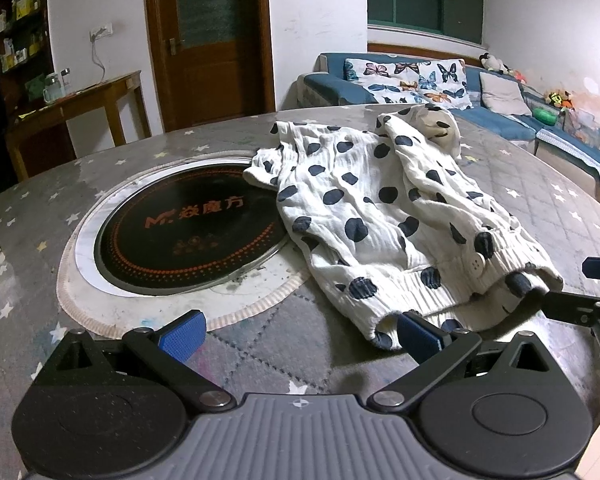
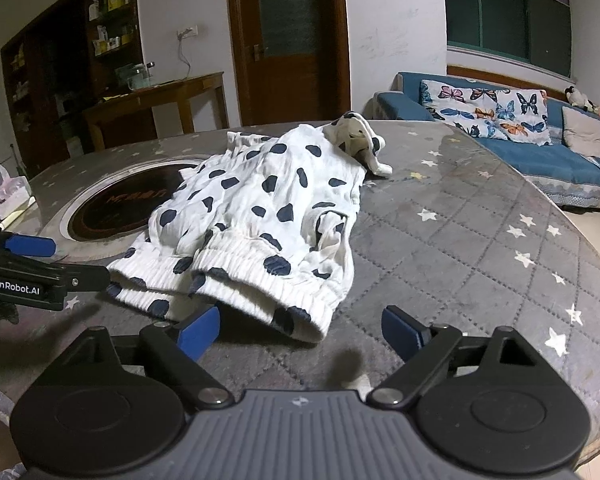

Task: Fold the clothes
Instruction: 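Move both grippers toward the bunched white polka-dot garment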

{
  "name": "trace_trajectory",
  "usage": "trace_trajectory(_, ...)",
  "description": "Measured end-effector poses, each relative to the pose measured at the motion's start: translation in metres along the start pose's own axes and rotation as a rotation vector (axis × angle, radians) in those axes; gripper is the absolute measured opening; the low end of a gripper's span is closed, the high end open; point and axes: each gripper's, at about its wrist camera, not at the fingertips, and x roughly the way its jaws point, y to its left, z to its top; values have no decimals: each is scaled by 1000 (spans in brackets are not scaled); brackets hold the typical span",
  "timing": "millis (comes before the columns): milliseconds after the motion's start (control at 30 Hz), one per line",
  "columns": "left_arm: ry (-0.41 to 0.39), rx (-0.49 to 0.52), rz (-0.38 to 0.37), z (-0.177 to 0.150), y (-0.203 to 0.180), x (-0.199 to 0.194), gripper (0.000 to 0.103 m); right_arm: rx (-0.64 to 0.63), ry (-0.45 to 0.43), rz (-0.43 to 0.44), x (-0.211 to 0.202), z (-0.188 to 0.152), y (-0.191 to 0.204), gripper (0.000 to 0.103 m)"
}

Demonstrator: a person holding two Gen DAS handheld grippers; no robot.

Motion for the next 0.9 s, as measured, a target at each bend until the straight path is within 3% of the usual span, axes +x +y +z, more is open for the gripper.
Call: trace_trajectory(900, 16, 22, -6, -1, -8, 2, 103, 34, -1, -7, 4, -1, 3, 88)
